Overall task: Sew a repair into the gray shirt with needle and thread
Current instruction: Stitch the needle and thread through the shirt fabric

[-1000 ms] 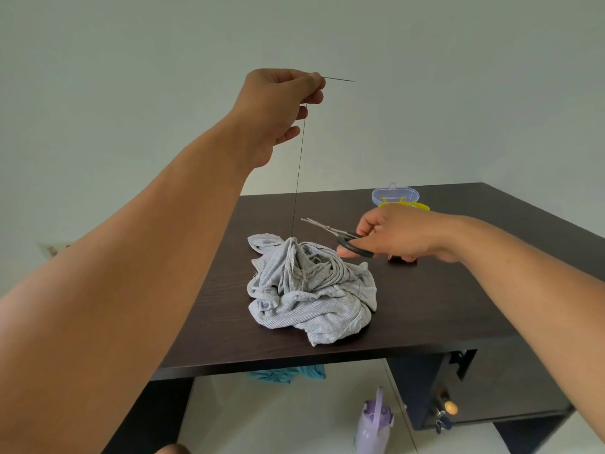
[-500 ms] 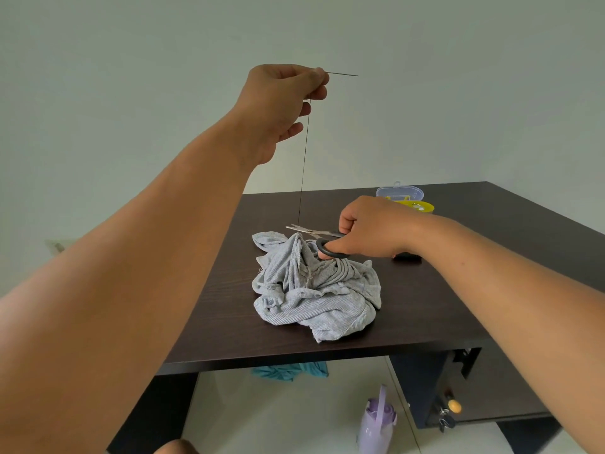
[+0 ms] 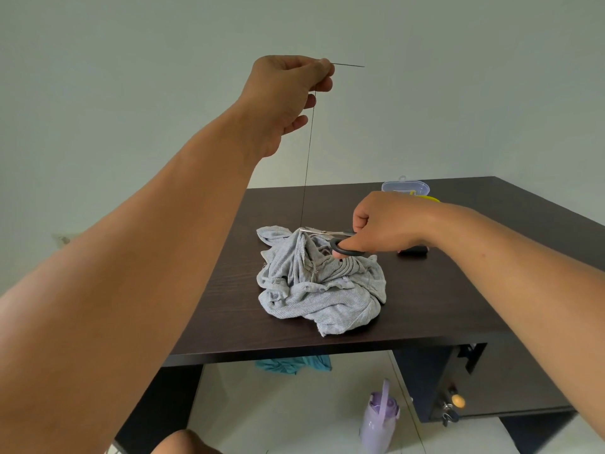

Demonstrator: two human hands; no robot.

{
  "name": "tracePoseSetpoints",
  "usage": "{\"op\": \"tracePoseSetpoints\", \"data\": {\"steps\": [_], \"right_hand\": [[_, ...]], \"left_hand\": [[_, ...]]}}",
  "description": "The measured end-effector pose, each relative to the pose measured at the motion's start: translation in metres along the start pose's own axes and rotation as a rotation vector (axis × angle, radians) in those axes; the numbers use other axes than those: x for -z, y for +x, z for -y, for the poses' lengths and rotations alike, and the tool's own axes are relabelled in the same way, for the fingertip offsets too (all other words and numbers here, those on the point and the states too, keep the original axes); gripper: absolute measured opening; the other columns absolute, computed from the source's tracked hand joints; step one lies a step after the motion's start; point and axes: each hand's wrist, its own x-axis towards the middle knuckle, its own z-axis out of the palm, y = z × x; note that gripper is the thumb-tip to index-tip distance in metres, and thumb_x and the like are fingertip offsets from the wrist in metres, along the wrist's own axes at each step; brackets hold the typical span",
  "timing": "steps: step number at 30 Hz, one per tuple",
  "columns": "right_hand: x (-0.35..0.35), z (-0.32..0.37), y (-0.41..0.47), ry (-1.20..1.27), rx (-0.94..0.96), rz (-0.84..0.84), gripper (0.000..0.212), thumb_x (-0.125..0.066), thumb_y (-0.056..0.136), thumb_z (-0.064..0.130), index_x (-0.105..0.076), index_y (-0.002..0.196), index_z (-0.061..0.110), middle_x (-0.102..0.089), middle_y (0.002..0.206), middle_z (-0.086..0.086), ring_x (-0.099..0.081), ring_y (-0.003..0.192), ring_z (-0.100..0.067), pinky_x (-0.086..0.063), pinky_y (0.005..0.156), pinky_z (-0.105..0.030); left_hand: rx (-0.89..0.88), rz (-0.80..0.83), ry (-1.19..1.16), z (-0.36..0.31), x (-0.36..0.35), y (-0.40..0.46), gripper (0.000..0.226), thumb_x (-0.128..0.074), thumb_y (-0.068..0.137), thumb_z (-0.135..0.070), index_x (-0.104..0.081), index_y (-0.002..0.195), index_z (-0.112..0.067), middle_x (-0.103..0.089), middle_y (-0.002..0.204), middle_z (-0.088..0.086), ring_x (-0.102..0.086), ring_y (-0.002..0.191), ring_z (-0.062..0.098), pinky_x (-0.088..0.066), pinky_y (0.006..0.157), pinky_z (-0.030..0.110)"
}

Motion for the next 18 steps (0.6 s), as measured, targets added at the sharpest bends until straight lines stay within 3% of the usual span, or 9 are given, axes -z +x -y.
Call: {"op": "tracePoseSetpoints", "data": {"steps": [6, 9, 11, 18], "right_hand": [[-0.007, 0.004, 0.009, 0.017, 0.031, -0.057, 0.049, -0.068, 0.078, 0.055, -0.043, 0.071, 0.014, -0.033, 0.066, -0.004, -0.030, 0.063, -0.020, -0.027, 0.057, -0.031], [-0.009, 0.004, 0.011, 0.014, 0.045, -0.047, 0.041, -0.067, 0.083, 0.048, -0.061, 0.069, 0.010, -0.050, 0.067, -0.007, -0.039, 0.062, -0.020, -0.034, 0.058, -0.030], [-0.008, 0.003, 0.010, -0.003, 0.067, -0.043, 0.042, -0.065, 0.087, 0.044, -0.070, 0.078, 0.003, -0.057, 0.070, -0.008, -0.043, 0.063, -0.019, -0.037, 0.057, -0.028], [-0.009, -0.029, 0.008, -0.165, -0.023, 0.003, 0.041, -0.056, 0.094, 0.046, -0.057, 0.075, 0.010, -0.045, 0.073, -0.010, -0.038, 0.067, -0.021, -0.027, 0.051, -0.029]], "left_hand": [[-0.001, 0.009, -0.001, 0.000, -0.001, 0.000, 0.016, -0.066, 0.096, -0.037, -0.077, 0.100, -0.026, -0.072, 0.084, -0.018, -0.060, 0.083, 0.006, -0.055, 0.084, 0.027], [-0.002, 0.004, -0.006, 0.000, 0.000, 0.001, 0.016, -0.066, 0.096, -0.037, -0.077, 0.101, -0.026, -0.072, 0.083, -0.018, -0.060, 0.082, 0.006, -0.055, 0.084, 0.027], [-0.003, -0.001, -0.009, 0.000, 0.001, 0.002, 0.017, -0.067, 0.095, -0.037, -0.077, 0.102, -0.025, -0.072, 0.083, -0.018, -0.060, 0.082, 0.007, -0.056, 0.085, 0.027], [-0.002, 0.008, -0.010, 0.001, 0.001, 0.001, 0.016, -0.067, 0.095, -0.037, -0.077, 0.102, -0.026, -0.072, 0.084, -0.018, -0.060, 0.082, 0.007, -0.055, 0.083, 0.027]]}}
